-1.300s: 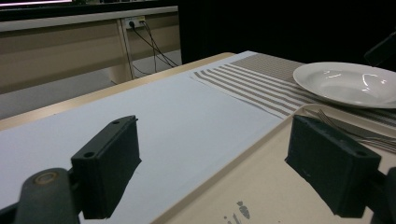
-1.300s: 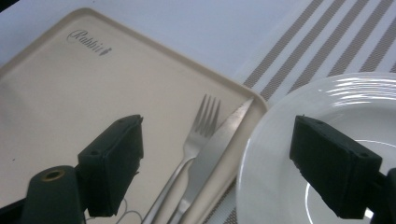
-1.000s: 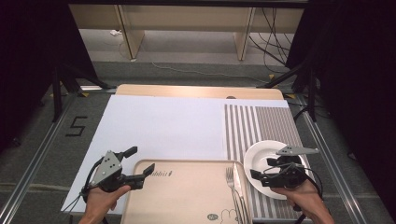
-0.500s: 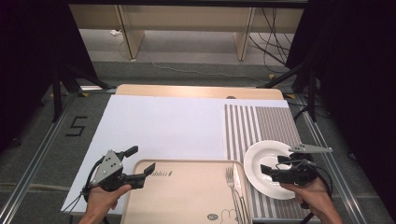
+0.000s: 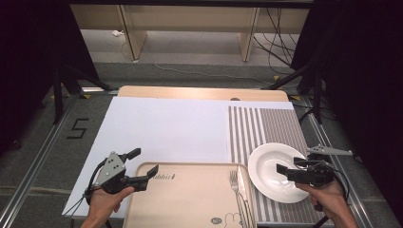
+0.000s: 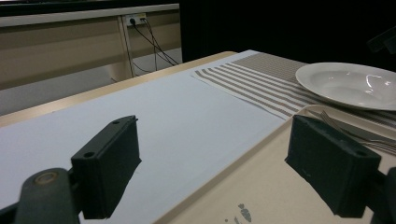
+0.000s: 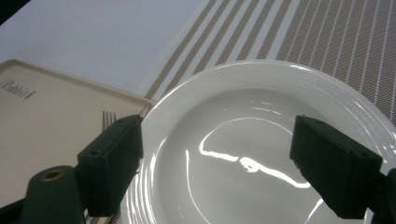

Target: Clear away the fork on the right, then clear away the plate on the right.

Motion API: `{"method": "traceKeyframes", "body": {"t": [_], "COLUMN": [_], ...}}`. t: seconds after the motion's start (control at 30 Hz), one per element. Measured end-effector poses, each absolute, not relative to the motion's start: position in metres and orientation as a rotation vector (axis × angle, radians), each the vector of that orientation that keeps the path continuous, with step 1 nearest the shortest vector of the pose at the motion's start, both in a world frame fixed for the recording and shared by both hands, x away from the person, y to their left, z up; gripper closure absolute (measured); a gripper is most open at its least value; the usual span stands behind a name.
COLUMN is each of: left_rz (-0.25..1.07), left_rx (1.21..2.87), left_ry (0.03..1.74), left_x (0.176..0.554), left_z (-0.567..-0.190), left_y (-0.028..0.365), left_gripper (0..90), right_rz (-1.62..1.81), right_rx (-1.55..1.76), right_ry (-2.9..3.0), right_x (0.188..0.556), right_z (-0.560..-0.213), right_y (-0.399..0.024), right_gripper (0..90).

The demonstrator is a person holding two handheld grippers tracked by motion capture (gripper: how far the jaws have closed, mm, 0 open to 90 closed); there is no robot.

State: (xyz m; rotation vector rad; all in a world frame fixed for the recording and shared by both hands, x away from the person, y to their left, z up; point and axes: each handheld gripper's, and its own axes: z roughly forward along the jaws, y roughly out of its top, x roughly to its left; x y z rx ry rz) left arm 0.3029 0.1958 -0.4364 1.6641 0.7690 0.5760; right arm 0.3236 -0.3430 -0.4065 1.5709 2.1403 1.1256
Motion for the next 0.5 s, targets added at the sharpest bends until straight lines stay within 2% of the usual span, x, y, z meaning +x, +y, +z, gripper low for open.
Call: {"method": "traceKeyframes", "body": {"t": [0.5], "left_rz": [0.579], "left_rx": [1.672], "left_ry": [0.771], "left_x": [0.301], "left_z": [-0.436], "left_y": [0.197], "left_gripper": [16.3], "right_rz": [1.100], "right_rx": [1.625], "right_ry": [2.099], "right_x": [0.327], "right_z": [-0.411], "right_y": [-0.366], "right_gripper": [18.4]}}
